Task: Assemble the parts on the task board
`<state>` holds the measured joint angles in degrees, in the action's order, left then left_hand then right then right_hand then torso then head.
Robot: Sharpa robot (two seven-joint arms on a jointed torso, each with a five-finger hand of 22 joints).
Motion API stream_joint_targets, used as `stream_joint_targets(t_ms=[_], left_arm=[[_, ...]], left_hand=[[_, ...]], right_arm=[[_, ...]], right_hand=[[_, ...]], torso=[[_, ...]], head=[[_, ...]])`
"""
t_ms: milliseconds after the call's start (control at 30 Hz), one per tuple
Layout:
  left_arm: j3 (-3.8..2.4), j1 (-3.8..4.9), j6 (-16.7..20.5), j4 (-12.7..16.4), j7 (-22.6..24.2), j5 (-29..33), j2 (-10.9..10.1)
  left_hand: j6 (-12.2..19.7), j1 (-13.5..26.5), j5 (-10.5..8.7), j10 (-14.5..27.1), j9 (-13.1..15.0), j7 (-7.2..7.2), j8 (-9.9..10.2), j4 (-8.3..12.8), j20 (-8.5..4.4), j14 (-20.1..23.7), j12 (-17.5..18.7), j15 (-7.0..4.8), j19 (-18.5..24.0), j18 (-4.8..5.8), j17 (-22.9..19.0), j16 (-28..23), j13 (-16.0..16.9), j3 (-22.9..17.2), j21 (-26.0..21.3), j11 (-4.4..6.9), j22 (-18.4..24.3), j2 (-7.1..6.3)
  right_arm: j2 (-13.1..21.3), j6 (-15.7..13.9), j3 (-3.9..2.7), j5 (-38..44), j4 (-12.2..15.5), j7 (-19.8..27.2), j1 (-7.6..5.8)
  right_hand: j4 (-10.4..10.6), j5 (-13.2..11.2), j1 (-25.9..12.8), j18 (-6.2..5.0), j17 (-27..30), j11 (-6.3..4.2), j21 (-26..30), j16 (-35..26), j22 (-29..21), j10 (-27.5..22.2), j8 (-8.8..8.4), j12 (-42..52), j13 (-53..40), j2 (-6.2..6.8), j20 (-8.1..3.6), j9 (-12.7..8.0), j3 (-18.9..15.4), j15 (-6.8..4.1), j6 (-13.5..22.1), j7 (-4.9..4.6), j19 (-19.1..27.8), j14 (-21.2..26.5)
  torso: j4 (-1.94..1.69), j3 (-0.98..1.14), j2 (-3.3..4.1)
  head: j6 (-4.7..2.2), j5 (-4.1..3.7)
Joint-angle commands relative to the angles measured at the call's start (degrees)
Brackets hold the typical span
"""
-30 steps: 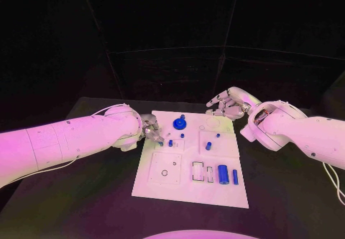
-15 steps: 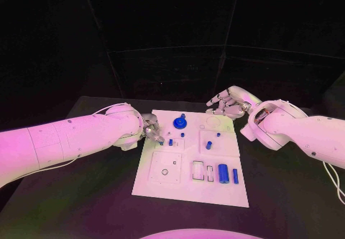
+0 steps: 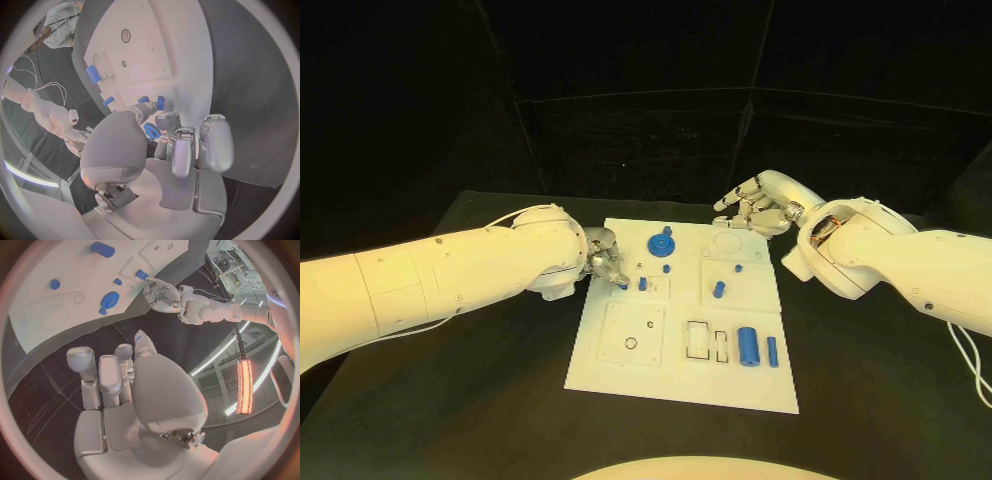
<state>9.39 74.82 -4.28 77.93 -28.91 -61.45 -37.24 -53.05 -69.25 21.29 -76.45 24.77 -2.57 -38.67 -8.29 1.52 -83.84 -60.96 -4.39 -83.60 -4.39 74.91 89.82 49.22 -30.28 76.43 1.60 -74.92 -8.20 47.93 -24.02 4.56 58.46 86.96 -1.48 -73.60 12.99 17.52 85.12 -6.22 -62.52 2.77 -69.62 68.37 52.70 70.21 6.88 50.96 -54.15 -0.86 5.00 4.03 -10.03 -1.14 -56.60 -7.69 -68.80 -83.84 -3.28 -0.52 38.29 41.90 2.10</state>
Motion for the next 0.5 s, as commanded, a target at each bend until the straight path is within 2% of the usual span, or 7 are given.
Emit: stream_joint_targets(t_ms=[33, 333, 500], left_arm=[[0.18, -0.13, -1.69, 0.09, -0.63, -0.36, 0.07], [0.19, -0.13, -2.17, -0.72, -0.89, -0.36, 0.75], [0.20, -0.12, -3.39, -1.11, -1.34, -0.36, 1.39]], left_hand=[[-0.24, 0.13, 0.17, -0.15, 0.02, -0.05, -0.04, 7.69, 0.02, -6.16, 0.36, -0.39, -0.21, 0.60, 15.09, 0.18, -0.05, -7.37, -0.06, 0.13, -1.07, 0.47], [-0.36, 0.40, 0.15, -0.31, -0.02, -0.05, 0.06, 7.65, 0.02, -6.16, 0.25, -0.38, -0.16, 0.57, 15.09, 0.18, 0.17, -7.27, -0.18, 0.11, -0.97, 0.53], [-0.75, 1.90, -0.05, -0.54, -0.18, 0.13, 0.42, 6.96, 0.03, -6.16, 0.59, -0.39, -0.14, 0.57, 15.09, 0.18, -0.19, -5.97, -0.24, 0.18, -1.01, 0.75]], right_arm=[[-0.06, 0.06, -0.03, -0.06, 0.14, 0.11, -0.12], [-0.14, 0.05, -0.03, -0.06, 0.13, 0.06, -0.12], [-0.20, 0.07, -0.03, -0.06, 0.13, -0.05, -0.12]], right_hand=[[0.22, 0.38, -0.20, -1.12, -0.07, -0.05, 0.25, -0.27, -0.07, -0.24, 0.37, 0.11, 0.04, -0.53, -0.11, -0.06, -0.27, -0.35, -0.40, -0.09, 0.20, -0.59], [0.25, 0.49, -0.16, -1.15, 0.03, -0.05, 0.36, -0.39, -0.22, -0.30, 0.36, 0.01, 0.14, -0.55, -0.11, -0.07, -0.29, -0.35, -0.39, -0.09, 0.26, -0.58], [0.25, 0.49, -0.16, -1.15, 0.03, -0.05, 0.36, -0.39, -0.22, -0.30, 0.36, 0.01, 0.14, -0.55, -0.11, -0.07, -0.29, -0.35, -0.39, -0.09, 0.26, -0.58]], torso=[[0.01, 0.01, -0.01], [-0.02, 0.02, -0.04], [0.01, 0.02, -0.04]], head=[[0.00, 0.01], [0.36, 0.02], [0.39, 0.13]])
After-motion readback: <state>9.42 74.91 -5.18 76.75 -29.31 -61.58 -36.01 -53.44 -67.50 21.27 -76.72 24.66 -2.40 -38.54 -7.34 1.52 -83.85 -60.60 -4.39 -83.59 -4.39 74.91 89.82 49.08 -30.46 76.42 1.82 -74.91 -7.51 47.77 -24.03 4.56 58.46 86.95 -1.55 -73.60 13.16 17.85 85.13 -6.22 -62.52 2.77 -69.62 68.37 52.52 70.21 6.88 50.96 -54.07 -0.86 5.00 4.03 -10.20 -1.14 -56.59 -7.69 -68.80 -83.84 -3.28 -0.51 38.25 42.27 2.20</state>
